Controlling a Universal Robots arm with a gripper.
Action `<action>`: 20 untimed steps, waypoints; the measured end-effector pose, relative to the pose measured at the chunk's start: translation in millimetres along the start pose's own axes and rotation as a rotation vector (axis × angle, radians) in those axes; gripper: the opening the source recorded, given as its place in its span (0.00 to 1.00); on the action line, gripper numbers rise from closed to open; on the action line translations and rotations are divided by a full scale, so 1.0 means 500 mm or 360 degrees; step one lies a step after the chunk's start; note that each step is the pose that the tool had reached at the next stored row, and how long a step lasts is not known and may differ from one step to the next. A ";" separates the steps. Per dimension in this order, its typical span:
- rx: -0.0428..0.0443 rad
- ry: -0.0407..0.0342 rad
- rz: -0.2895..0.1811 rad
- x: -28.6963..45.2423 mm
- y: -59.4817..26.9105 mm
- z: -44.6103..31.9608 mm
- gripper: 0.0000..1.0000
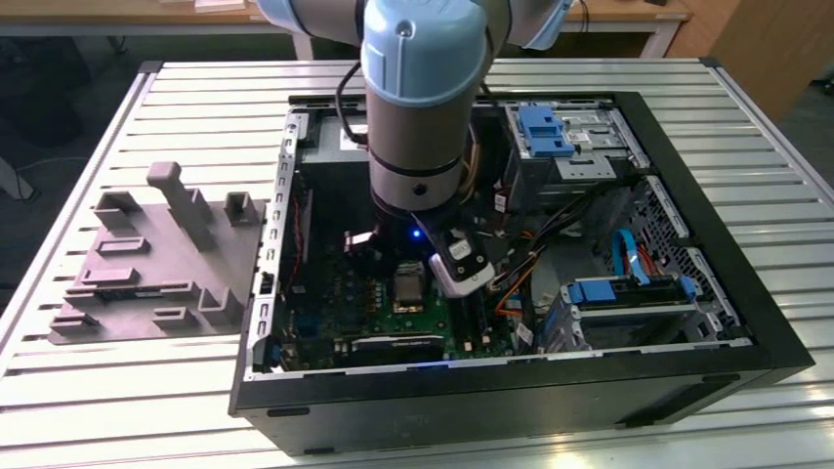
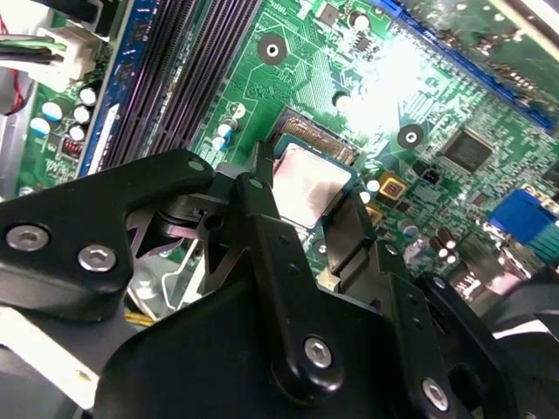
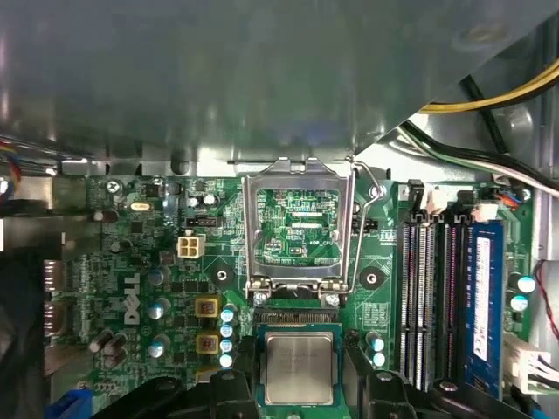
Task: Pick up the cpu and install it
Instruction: 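Place the cpu into insertion slot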
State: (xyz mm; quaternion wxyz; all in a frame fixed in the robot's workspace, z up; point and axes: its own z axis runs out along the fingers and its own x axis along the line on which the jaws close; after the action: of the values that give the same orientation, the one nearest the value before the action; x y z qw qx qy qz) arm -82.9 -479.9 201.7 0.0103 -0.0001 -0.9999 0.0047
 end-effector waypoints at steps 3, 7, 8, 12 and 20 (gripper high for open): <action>0.0000 0.0000 -0.0001 0.000 0.000 0.011 0.47; 0.0001 0.0000 -0.0020 0.002 -0.001 0.016 0.47; 0.0001 0.0000 -0.0029 0.002 -0.001 0.018 0.47; 0.0001 0.0000 -0.0033 0.002 -0.002 0.024 0.47; 0.0001 0.0000 -0.0033 0.002 -0.002 0.032 0.47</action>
State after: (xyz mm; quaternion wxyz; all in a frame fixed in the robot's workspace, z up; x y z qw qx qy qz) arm -84.4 -480.9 185.9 0.0104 0.0104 -0.9999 0.0049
